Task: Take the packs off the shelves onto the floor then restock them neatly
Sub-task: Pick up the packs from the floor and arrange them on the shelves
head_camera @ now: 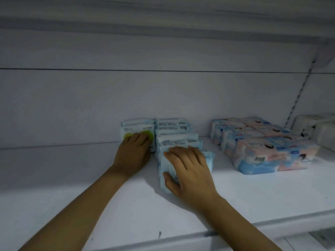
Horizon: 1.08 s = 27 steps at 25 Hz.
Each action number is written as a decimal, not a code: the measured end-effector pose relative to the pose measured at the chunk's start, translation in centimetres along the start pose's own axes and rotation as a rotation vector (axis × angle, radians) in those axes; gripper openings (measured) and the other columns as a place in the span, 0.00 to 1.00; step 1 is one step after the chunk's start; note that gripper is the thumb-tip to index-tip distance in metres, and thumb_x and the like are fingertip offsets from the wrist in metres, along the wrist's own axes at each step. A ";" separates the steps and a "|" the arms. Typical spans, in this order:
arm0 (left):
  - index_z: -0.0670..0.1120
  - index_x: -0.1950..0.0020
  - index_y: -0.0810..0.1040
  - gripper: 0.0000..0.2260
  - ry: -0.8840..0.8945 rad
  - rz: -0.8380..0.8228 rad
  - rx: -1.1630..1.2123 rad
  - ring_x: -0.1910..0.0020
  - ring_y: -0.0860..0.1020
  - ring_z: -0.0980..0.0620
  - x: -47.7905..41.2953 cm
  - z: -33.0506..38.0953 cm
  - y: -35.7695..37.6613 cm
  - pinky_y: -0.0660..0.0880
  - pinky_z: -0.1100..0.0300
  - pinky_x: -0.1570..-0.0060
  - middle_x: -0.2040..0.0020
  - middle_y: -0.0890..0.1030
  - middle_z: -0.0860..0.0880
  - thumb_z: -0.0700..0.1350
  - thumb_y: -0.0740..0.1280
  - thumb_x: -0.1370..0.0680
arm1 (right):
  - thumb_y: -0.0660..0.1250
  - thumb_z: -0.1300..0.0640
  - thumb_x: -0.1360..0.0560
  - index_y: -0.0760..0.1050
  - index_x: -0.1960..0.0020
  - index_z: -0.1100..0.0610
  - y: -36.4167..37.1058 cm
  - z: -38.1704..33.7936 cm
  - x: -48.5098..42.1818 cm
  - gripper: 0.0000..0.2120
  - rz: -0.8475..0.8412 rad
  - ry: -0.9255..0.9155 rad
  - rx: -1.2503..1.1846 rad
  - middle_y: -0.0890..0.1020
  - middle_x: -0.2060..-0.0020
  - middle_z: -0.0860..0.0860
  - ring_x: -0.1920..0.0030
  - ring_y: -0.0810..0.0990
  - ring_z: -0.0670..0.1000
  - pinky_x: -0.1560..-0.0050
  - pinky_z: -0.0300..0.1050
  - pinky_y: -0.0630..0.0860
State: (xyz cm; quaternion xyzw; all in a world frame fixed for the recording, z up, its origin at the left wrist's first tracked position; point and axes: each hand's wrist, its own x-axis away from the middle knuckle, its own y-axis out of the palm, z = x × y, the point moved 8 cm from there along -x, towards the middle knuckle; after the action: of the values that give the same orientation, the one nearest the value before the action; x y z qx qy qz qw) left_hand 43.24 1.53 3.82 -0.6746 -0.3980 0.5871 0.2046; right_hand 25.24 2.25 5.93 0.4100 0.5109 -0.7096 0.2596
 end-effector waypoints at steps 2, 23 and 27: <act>0.41 0.47 0.81 0.14 -0.036 -0.088 0.027 0.50 0.80 0.39 0.1 0.3 -0.4 0.75 0.50 0.51 0.43 0.80 0.41 0.43 0.67 0.31 | 0.65 0.51 0.29 0.72 0.40 0.56 -0.1 0.3 -0.1 0.19 -0.032 0.008 0.009 0.80 0.47 0.55 0.46 0.76 0.56 0.40 0.53 0.68; 0.44 0.25 0.62 0.29 -0.566 -0.327 0.058 0.24 0.59 0.47 38.0 21.8 -23.0 0.63 0.48 0.29 0.23 0.61 0.45 0.53 0.60 0.24 | 0.56 0.40 0.26 0.66 0.30 0.58 -13.3 -17.8 23.7 0.31 -0.637 -0.152 -0.351 0.72 0.32 0.59 0.33 0.70 0.59 0.32 0.57 0.63; 0.43 0.26 0.65 0.28 -0.744 -0.436 -0.020 0.27 0.65 0.46 48.1 22.7 -26.8 0.65 0.49 0.32 0.25 0.65 0.45 0.53 0.59 0.24 | 0.60 0.42 0.28 0.68 0.31 0.58 -13.0 -25.7 26.4 0.31 -0.800 -0.234 -0.445 0.73 0.33 0.59 0.34 0.72 0.59 0.34 0.60 0.69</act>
State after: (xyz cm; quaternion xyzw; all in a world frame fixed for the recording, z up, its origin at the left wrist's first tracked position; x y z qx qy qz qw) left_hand 13.33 50.61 -11.65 -0.3190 -0.5835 0.7295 0.1600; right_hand 9.20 32.19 -13.47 0.0324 0.7357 -0.6686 0.1032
